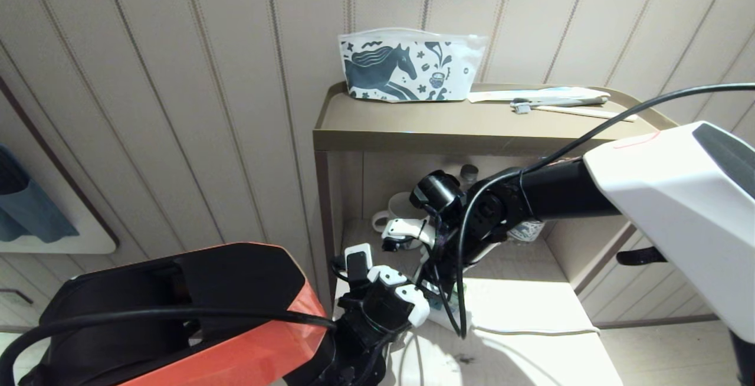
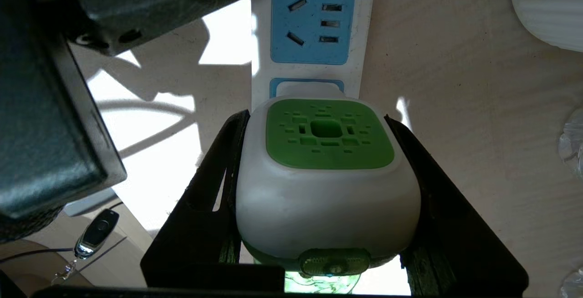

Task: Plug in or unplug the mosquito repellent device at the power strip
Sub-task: Hold the socket with your left hand and unplug it with your right hand

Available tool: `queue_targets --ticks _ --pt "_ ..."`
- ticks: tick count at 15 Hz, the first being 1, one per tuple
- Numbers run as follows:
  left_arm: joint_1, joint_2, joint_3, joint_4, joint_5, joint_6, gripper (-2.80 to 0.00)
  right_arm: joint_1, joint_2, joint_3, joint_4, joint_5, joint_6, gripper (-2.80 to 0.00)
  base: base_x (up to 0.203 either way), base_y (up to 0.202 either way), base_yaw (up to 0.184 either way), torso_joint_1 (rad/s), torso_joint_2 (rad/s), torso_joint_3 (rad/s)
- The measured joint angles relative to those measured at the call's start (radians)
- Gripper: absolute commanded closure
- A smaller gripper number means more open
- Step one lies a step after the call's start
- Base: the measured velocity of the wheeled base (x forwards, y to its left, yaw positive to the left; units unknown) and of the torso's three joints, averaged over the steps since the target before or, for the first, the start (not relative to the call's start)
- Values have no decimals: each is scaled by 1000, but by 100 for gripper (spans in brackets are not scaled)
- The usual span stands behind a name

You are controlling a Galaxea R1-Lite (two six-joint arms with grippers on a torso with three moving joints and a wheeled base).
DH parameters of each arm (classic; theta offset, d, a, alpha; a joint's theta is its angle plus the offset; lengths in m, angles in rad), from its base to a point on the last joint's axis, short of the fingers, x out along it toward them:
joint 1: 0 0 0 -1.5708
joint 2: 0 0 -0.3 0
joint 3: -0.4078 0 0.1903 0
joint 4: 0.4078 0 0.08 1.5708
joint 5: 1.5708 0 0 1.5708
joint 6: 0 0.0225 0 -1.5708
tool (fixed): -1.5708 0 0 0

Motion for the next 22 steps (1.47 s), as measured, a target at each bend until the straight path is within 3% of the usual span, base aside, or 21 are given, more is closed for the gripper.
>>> queue_targets --ticks 14,22 --pt "-49 18 -2 4 -4 8 0 -1 1 -11 1 -1 0 0 0 0 0 0 0 0" --pt "-50 29 -44 88 -3 9 0 -2 -4 -12 0 -1 -1 0 0 0 0 0 0 0"
